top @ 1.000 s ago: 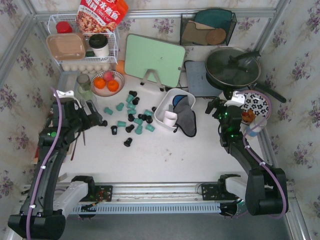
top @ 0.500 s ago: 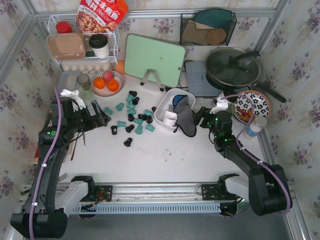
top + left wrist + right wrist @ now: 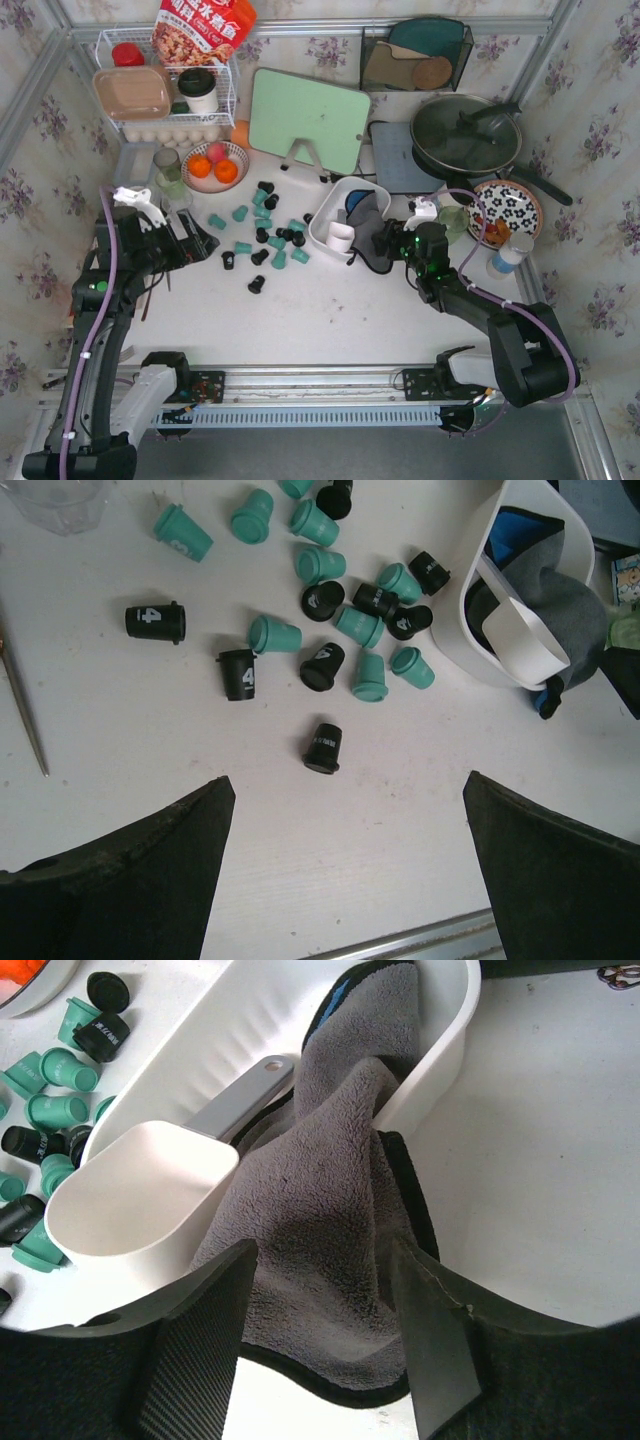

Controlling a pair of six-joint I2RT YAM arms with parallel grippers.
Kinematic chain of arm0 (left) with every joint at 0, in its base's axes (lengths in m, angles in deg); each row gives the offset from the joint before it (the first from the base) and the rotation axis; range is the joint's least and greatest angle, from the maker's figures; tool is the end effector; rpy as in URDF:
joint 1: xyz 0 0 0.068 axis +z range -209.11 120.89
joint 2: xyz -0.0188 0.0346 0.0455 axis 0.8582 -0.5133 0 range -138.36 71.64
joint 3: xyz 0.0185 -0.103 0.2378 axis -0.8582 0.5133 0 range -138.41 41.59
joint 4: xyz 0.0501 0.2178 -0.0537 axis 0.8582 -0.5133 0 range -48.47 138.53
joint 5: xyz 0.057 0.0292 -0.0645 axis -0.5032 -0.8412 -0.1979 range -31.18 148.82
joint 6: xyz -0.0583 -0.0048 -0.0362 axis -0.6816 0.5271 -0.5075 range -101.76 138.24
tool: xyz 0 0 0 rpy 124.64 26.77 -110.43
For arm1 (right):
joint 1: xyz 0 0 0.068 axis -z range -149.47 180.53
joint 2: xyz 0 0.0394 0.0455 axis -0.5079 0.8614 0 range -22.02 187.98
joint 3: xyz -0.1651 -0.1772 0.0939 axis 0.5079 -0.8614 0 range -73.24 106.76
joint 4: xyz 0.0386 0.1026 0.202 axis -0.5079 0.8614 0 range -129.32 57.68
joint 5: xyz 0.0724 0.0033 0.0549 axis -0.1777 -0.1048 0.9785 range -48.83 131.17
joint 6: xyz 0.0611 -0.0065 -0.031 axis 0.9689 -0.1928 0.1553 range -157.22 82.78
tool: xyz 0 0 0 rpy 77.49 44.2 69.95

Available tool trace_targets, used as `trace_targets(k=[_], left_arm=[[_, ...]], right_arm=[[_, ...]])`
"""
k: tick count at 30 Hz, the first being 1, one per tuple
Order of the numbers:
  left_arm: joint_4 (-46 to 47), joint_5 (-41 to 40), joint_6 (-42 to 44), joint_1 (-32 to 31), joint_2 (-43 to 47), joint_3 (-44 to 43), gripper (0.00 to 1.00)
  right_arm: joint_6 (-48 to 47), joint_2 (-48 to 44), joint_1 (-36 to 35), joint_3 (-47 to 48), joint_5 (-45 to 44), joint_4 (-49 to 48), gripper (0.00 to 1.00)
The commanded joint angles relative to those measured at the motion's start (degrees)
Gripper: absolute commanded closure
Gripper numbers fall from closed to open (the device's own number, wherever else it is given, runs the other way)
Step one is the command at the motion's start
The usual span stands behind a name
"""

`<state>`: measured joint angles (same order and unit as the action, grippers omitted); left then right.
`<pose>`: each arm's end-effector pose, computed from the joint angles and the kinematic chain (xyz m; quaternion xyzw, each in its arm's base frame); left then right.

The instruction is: Mix the coffee capsules in the storage basket

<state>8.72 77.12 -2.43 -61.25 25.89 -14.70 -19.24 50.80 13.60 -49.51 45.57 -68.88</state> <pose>0.1514 -0.0231 0.3285 -0.0578 0.8537 -0.2331 0.4620 0.2394 0.0773 0.1894 -0.0147 0.8163 0.2028 0.5406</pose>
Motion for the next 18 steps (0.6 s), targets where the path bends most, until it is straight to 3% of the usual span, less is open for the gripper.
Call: trace_targets(k=[1,6,15,17,18], left_arm=[[1.8,-1.1,-0.1,-0.1,1.3,0.2,0.0],[1.4,-2.5,0.3,-0.1,2.4,0.1,0.0],[1.5,-3.2,0.4,-0.8,3.5,0.5,0.0],[1.5,-3.3,0.4,-0.8,3.5,0.4,0.0],[1.5,-3.3,0.4,-0.8,3.6,0.6,0.0]], right_arm=[[0.3,0.3,-0.2,0.5,-1.0,-2.1,0.39],[0.0,0.4,-0.3,0.4,-0.5,-1.5,0.47],[-1.3,0.9,-0.2,2.6,-0.1,2.0,0.85],[-1.5,1.2,-0.2,3.2,-0.4,2.6,0.99],[-1.5,1.4,-0.2,3.6,-0.5,3.0,1.0]])
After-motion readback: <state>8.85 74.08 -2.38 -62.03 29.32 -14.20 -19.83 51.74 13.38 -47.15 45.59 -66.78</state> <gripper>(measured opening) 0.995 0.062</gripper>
